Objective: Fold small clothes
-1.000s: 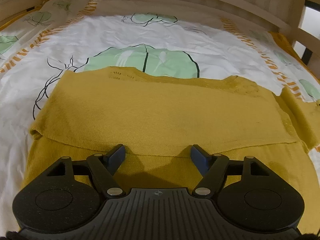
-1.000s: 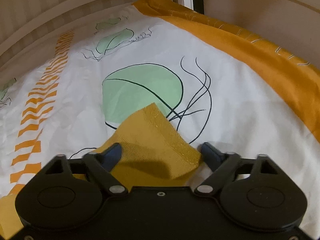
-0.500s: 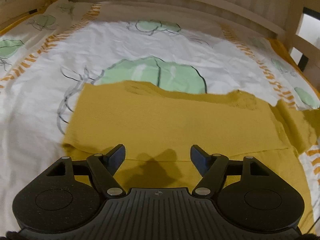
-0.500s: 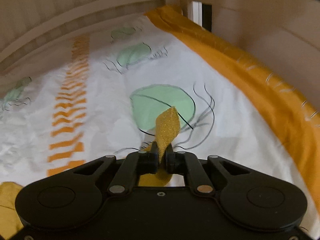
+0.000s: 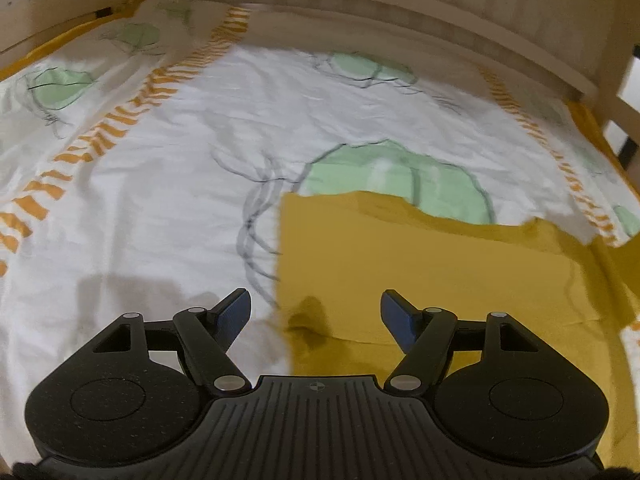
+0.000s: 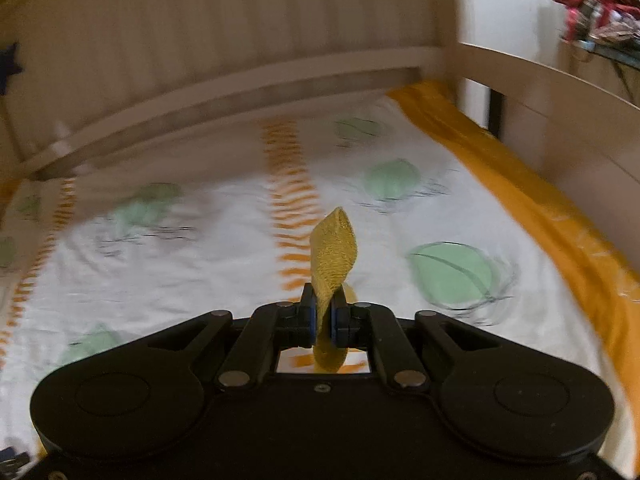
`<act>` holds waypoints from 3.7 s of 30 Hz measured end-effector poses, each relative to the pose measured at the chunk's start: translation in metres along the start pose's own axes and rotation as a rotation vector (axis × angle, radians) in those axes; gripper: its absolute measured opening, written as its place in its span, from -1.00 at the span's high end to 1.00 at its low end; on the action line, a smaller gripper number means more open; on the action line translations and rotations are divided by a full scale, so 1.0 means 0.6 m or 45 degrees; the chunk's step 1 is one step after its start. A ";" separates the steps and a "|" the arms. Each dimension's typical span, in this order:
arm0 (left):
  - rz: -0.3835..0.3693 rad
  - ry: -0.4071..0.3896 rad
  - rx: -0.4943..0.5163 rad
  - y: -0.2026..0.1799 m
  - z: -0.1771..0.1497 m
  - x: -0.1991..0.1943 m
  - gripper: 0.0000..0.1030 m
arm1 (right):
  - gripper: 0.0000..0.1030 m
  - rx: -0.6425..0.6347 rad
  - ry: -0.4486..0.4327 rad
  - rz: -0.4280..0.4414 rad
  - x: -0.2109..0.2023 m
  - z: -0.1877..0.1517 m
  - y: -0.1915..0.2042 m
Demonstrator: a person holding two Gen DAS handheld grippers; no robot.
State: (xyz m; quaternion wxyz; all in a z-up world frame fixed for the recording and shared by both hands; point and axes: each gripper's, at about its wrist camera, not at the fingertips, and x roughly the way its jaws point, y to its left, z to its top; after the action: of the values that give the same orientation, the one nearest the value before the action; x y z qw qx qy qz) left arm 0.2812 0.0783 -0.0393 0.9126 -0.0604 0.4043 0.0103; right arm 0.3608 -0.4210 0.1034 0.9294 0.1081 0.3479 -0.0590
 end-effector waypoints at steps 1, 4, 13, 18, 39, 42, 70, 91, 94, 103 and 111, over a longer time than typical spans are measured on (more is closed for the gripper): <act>0.014 0.020 0.001 0.010 -0.001 0.006 -0.36 | 0.76 0.002 -0.001 0.024 -0.004 -0.002 0.021; 0.076 0.046 0.018 0.037 0.004 0.017 -0.36 | 0.76 0.021 0.010 0.110 -0.009 -0.016 0.081; 0.047 0.035 -0.073 0.083 0.022 0.007 -0.36 | 0.76 -0.081 0.104 0.318 0.011 -0.077 0.261; 0.009 0.016 -0.069 0.083 0.025 -0.004 -0.36 | 0.76 -0.125 0.150 0.439 0.020 -0.118 0.358; -0.025 -0.001 -0.218 0.124 0.035 -0.012 -0.36 | 0.54 -0.177 0.314 0.595 0.113 -0.325 0.538; -0.028 0.001 -0.218 0.125 0.034 -0.011 -0.36 | 0.43 -0.147 0.321 0.649 0.122 -0.337 0.542; -0.078 -0.037 -0.064 0.072 -0.018 -0.050 -0.35 | -0.33 -0.158 0.072 0.408 -0.011 -0.390 0.218; -0.134 0.028 0.018 -0.027 -0.004 0.042 -0.35 | -0.62 -0.215 0.052 0.422 0.066 -0.357 0.145; -0.116 0.042 0.023 -0.031 -0.006 0.058 -0.35 | -0.72 -0.175 0.040 0.450 0.058 -0.345 0.144; -0.144 0.073 -0.032 -0.027 -0.011 0.086 -0.35 | -0.77 -0.155 0.047 0.468 0.061 -0.346 0.142; -0.148 0.051 -0.120 -0.018 -0.010 0.087 0.48 | -0.79 -0.142 0.097 0.453 0.074 -0.354 0.140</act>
State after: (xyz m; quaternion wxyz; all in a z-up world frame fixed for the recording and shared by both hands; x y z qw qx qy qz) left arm 0.3127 0.0656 -0.0809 0.8995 -0.1269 0.4174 -0.0250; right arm 0.2749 -0.2895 -0.0685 0.9158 0.1185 0.3611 0.1297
